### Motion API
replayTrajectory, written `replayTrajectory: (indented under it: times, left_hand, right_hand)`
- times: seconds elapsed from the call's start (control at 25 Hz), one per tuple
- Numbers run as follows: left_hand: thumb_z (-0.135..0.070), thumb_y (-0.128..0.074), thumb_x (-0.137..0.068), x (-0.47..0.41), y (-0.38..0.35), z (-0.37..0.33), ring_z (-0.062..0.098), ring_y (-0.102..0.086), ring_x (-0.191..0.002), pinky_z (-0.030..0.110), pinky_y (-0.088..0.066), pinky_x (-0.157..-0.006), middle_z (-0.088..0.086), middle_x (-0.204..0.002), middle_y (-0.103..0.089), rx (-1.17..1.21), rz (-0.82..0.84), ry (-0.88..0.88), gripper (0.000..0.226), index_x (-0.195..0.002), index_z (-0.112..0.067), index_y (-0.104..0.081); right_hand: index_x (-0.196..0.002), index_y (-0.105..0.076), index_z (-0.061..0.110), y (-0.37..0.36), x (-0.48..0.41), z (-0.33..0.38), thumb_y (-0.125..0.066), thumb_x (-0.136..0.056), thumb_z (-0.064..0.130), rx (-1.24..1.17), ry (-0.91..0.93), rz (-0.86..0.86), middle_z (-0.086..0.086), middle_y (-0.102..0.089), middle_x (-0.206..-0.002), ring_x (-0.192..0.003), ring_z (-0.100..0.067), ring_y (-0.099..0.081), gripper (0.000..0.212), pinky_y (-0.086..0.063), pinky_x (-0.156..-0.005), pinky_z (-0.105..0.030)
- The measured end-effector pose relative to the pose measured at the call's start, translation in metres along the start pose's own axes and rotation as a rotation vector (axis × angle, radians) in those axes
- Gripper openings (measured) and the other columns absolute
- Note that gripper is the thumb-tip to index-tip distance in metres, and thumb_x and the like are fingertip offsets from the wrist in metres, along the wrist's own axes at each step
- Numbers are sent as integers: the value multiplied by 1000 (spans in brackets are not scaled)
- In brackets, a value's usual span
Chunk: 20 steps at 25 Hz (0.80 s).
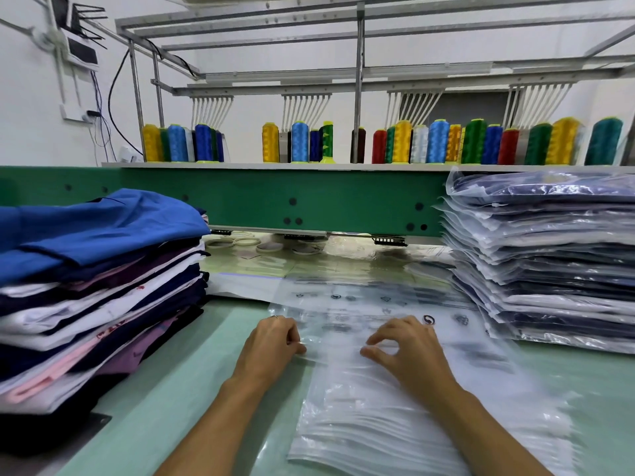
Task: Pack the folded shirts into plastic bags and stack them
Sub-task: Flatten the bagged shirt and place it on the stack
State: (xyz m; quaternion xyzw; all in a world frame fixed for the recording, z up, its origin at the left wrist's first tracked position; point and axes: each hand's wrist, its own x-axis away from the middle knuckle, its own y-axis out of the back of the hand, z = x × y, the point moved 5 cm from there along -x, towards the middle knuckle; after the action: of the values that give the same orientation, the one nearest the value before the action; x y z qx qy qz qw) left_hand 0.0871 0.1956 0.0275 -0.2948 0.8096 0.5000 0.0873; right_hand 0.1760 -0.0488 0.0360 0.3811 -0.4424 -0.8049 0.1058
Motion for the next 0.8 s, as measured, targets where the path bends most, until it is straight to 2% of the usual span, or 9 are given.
replayTrajectory:
  times: [0.08, 0.16, 0.24, 0.32, 0.44, 0.56, 0.72, 0.8]
  left_hand:
    - [-24, -83, -79, 0, 0, -1, 4, -55, -72, 25, -49, -66, -10, -78, -59, 15, 2, -2, 26, -69, -21, -59]
    - [-33, -84, -77, 2, 0, -3, 6, -54, -74, 29, -50, -68, -10, -79, -58, 14, 13, -23, 32, -70, -22, -55]
    - [-53, -82, -73, 6, 0, -8, 5, -51, -77, 26, -45, -66, -11, -79, -56, 19, 21, -94, 42, -72, -25, -50]
    - [-68, -74, -71, 11, -2, -17, 3, -51, -83, 25, -45, -67, -13, -80, -55, 46, 33, -179, 46, -74, -29, -49]
    - [-55, -71, -84, 13, -3, -27, 6, -53, -83, 32, -49, -70, -13, -80, -56, 129, -11, -239, 32, -73, -31, -52]
    - [-37, -70, -90, 13, 0, -28, 9, -55, -77, 38, -50, -71, -12, -77, -58, 225, -77, -224, 24, -72, -27, -57]
    - [-20, -71, -92, 13, 4, -30, 11, -60, -72, 38, -54, -69, -11, -73, -62, 288, -156, -225, 18, -76, -22, -62]
    - [-15, -73, -90, 12, 6, -32, 9, -62, -73, 34, -56, -69, -13, -75, -65, 312, -192, -223, 15, -82, -24, -64]
  right_hand:
    - [-95, -77, 34, -1, -1, 5, -69, -92, 46, 29, 33, 4, 24, -65, -94, -100, -2, -52, 14, -41, -83, -24]
    - [-90, -72, 33, 1, 0, 6, -71, -92, 35, 10, 11, -36, 27, -58, -81, -86, 1, -53, 3, -42, -73, -20]
    - [-80, -64, 32, 2, 0, 3, -76, -88, 31, -40, -46, -66, 24, -54, -75, -77, 3, -51, 15, -41, -65, -19]
    - [-76, -56, 31, 0, 1, -1, -78, -86, 37, -78, -80, -69, 18, -56, -75, -74, 2, -52, 24, -39, -62, -19]
    - [-78, -52, 31, 0, 1, 2, -70, -91, 43, -100, -54, -102, 16, -57, -76, -71, 2, -54, 25, -40, -60, -20]
    - [-89, -50, 33, 4, 1, 8, -59, -98, 33, -119, -13, -140, 17, -64, -81, -76, 1, -59, 13, -43, -59, -22]
    - [-101, -53, 34, 10, 4, 23, -57, -99, 22, -29, 164, -214, 11, -67, -83, -74, -13, -59, 14, -50, -60, -33]
    - [-107, -62, 36, 11, 4, 32, -61, -97, 25, 5, 263, -222, 15, -69, -98, -86, -12, -61, 15, -51, -69, -33]
